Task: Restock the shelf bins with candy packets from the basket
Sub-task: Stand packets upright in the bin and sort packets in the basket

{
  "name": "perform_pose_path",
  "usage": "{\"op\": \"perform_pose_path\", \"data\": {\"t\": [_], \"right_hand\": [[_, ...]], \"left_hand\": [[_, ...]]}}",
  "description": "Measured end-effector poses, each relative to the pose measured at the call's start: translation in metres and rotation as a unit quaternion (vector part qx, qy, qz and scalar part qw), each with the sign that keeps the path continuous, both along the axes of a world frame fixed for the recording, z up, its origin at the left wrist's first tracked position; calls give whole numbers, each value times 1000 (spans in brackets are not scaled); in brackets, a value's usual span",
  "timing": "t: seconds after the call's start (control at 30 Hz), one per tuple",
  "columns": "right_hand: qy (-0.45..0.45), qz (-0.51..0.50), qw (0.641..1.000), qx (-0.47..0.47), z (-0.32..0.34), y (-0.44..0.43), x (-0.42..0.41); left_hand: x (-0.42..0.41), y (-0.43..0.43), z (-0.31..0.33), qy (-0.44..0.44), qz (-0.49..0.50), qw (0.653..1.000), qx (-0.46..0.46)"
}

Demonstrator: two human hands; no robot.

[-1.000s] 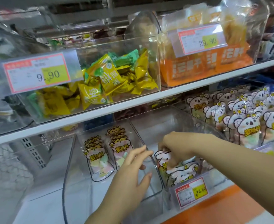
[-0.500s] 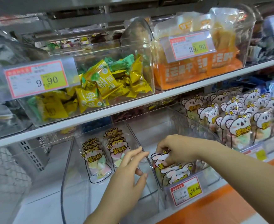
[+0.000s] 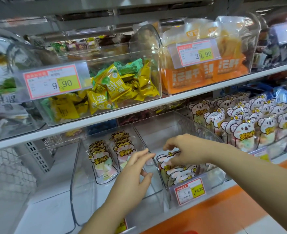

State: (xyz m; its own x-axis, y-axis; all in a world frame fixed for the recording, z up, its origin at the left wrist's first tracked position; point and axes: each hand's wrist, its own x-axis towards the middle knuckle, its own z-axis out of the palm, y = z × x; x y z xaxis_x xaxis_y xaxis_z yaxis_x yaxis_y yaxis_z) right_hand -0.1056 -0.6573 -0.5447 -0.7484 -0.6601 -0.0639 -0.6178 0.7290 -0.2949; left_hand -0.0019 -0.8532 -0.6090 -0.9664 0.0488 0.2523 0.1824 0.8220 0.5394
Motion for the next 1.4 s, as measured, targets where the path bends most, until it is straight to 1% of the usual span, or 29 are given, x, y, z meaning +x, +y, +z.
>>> {"op": "perform_pose_path", "data": {"t": [0.07,0.17,0.27,0.33,0.43,0.53,0.63,0.7,0.77,0.83,0.93,1.0,1.07,1.13,1.2,1.27,1.4], "right_hand": [[29,1,1000,-5,10,2,11],[66,4,997,-37,22,8,35],[75,16,994,-84,28,15,72],[58,27,992,-111,20,19,102],[-13,52,992,-115,-19,25,147],[-63,74,993,-66,-78,25,179],[-129,64,989,-28,-136,21,196],[-171,60,983,0,-167,19,203],[-187,63,980,39,-195,19,209],[-199,75,973,94,-221,18,216],[-207,106,956,180,-253,13,224],[-218,118,944,218,-269,8,228],[-237,115,936,233,-282,1,230],[-262,96,934,224,-295,-5,231],[-303,54,932,191,-306,-12,232],[-350,-3,925,146,-315,-19,233],[-335,-122,933,49,-334,-33,236]], "left_hand": [[2,2,7,-9,8,1000,-5],[18,8,20,-11,3,1000,-13],[53,15,29,3,-12,1000,-6],[84,18,27,-1,-7,1000,3],[138,18,3,-33,14,999,25],[191,10,-45,-89,41,994,38],[230,1,-91,-162,77,983,51],[245,-7,-120,-211,97,972,44],[256,-16,-153,-265,115,957,30],[266,-25,-186,-316,124,941,-7],[275,-32,-227,-374,92,919,-85],[275,-33,-246,-395,80,909,-102],[274,-32,-261,-411,84,902,-96],[276,-30,-271,-441,82,889,-95],[280,-28,-273,-460,81,879,-95],[283,-27,-273,-435,85,891,-100],[285,-33,-283,-386,107,914,-65]]}}
